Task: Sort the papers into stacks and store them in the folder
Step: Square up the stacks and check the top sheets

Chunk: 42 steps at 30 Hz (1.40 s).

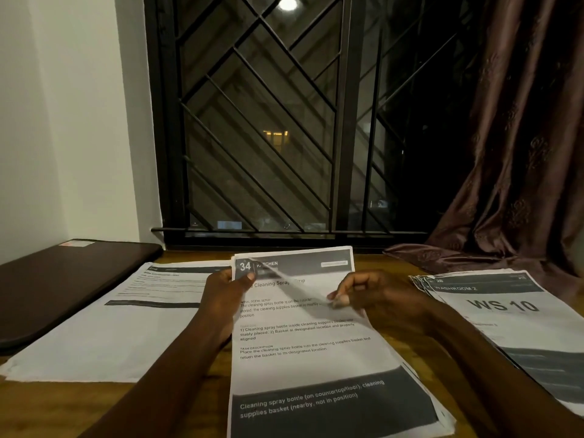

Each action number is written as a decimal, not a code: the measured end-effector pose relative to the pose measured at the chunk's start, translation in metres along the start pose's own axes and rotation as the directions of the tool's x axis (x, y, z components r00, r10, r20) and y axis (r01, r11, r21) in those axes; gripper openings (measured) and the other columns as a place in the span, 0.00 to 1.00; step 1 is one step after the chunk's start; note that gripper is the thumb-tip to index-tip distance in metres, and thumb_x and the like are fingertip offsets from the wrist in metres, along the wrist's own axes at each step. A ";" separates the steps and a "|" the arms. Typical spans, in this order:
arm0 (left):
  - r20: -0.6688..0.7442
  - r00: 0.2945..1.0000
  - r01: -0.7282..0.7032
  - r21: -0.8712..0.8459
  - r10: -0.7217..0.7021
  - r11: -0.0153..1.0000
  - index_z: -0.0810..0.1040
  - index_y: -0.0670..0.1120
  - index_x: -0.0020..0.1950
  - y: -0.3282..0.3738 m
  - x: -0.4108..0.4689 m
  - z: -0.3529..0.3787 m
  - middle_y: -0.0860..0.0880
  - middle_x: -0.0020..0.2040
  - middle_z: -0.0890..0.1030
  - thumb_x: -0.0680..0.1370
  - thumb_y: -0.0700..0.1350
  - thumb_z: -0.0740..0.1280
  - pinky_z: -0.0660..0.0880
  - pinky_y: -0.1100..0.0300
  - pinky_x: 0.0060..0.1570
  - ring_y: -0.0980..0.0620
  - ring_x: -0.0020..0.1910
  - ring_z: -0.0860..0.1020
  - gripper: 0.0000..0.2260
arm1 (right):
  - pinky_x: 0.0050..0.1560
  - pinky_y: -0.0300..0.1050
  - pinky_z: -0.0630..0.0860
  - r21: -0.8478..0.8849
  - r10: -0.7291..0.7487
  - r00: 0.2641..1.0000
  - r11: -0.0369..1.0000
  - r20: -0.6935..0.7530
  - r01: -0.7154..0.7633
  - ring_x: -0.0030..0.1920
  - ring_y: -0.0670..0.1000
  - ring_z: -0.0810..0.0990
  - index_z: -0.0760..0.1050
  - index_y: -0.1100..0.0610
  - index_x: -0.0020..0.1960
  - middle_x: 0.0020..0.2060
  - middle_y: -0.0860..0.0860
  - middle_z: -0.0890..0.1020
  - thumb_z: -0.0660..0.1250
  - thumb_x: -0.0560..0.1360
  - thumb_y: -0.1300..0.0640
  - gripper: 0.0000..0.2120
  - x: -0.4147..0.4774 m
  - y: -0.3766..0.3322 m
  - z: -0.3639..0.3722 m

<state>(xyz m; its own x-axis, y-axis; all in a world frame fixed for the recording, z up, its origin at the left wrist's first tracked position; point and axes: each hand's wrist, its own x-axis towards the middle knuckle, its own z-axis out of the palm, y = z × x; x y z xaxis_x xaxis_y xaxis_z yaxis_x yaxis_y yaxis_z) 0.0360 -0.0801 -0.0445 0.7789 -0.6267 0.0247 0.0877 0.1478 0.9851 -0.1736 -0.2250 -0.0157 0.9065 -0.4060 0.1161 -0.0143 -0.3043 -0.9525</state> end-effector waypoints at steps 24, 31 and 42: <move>0.057 0.998 -0.016 -0.004 0.016 1.000 0.78 0.39 0.58 0.001 -0.001 0.004 0.38 0.52 0.84 0.79 0.36 0.65 0.77 0.40 0.57 0.38 0.51 0.83 0.08 | 0.32 0.31 0.68 -0.449 -0.338 0.607 0.893 -0.719 -0.035 0.36 0.44 0.79 0.76 0.51 0.41 0.36 0.48 0.82 0.69 0.74 0.64 0.09 0.021 0.022 -0.001; 0.048 0.999 -0.002 0.019 0.001 1.000 0.78 0.39 0.57 0.000 0.001 0.003 0.38 0.51 0.84 0.78 0.37 0.67 0.76 0.35 0.57 0.38 0.50 0.83 0.08 | 0.36 0.35 0.72 -0.422 -0.343 0.599 0.906 -0.723 0.008 0.40 0.47 0.81 0.75 0.52 0.44 0.37 0.47 0.82 0.67 0.73 0.67 0.10 0.020 0.017 0.008; 0.030 0.999 -0.013 0.018 0.012 1.000 0.78 0.40 0.56 0.001 0.000 0.002 0.38 0.50 0.84 0.79 0.37 0.66 0.77 0.37 0.56 0.38 0.49 0.83 0.07 | 0.47 0.36 0.72 -0.604 -0.558 0.639 0.777 -0.530 0.177 0.51 0.48 0.76 0.76 0.53 0.42 0.48 0.46 0.78 0.72 0.70 0.66 0.09 0.008 0.007 0.019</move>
<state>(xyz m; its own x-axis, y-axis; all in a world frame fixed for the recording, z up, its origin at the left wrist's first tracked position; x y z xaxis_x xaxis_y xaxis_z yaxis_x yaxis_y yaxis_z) 0.0352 -0.0811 -0.0428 0.7610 -0.6474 0.0420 0.0664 0.1420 0.9876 -0.1582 -0.2137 -0.0264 0.3637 -0.5464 0.7544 -0.1061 -0.8289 -0.5492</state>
